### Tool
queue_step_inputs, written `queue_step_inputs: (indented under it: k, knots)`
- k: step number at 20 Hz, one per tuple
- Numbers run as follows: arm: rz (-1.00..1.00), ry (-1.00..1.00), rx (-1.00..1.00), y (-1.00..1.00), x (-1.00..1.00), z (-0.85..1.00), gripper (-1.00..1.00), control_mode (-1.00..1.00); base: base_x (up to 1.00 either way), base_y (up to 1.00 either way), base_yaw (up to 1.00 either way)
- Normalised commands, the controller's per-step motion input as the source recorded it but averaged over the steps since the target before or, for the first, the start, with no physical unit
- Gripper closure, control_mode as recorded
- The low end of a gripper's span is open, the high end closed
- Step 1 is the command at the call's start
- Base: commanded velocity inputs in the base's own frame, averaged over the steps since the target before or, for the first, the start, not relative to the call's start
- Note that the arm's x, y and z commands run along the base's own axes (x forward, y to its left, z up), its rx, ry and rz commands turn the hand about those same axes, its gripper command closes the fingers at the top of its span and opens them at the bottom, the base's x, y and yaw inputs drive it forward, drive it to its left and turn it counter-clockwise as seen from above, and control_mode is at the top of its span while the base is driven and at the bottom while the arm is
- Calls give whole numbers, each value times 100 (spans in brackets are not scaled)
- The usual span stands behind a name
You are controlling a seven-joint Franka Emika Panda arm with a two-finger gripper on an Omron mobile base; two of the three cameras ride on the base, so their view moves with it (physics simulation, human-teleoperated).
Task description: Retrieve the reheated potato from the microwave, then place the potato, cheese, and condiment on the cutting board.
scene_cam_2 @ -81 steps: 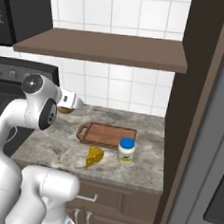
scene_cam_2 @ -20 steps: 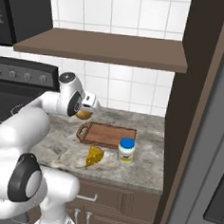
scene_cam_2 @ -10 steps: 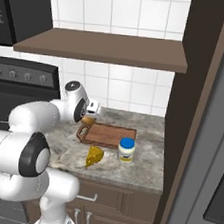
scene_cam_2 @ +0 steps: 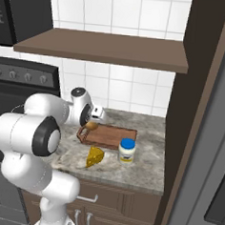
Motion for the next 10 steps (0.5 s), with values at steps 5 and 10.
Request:
queue_step_inputs:
  k: [5, 10]
  knots:
    - [0, 3, 0, -7, 22, -34, 100, -100, 0, 0, 0]
    - [0, 0, 0, -17, 5, -29, 100, -100, 0, 0, 0]
